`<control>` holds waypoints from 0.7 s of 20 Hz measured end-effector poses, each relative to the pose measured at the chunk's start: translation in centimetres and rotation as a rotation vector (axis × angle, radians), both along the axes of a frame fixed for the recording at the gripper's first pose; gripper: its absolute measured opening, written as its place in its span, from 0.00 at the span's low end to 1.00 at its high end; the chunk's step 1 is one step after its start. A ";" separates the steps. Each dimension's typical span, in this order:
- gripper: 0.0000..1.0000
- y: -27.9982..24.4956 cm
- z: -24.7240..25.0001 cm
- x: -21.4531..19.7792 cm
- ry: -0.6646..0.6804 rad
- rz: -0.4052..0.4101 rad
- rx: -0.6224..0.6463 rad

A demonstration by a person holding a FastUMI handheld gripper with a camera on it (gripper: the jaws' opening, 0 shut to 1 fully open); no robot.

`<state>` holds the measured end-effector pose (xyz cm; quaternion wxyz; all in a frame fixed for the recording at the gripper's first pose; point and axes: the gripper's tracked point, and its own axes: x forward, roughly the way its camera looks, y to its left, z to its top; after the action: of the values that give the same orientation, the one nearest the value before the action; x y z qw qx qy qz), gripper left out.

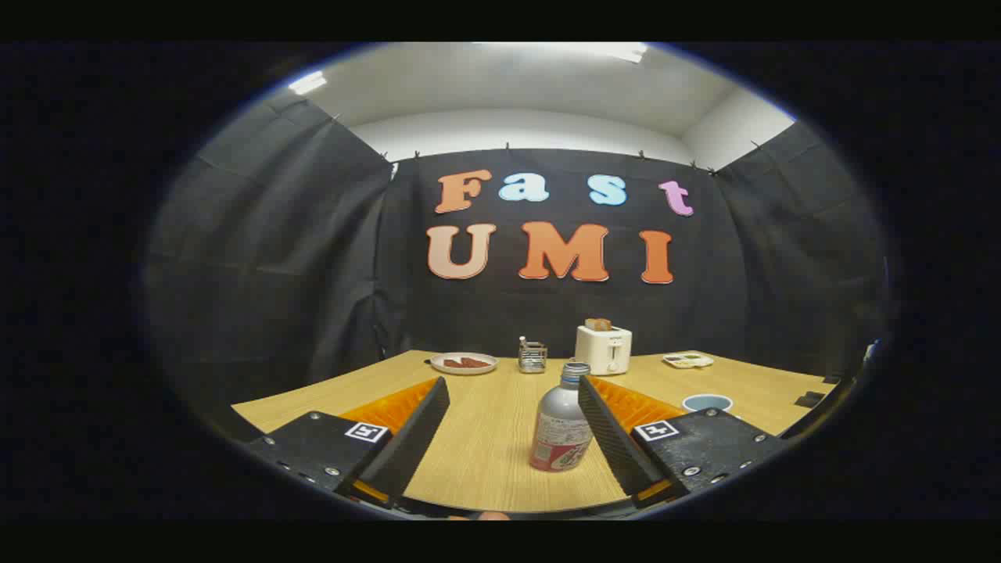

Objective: Take the bottle from table, then pour the juice into the cup, finally place the bottle on the coaster

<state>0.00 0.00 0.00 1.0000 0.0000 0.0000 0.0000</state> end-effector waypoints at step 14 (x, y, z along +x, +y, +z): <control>0.99 -0.7 -1.7 1.2 0.063 -0.042 -0.028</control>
<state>1.15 -0.71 -1.69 0.9992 -0.0140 0.0314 -0.0212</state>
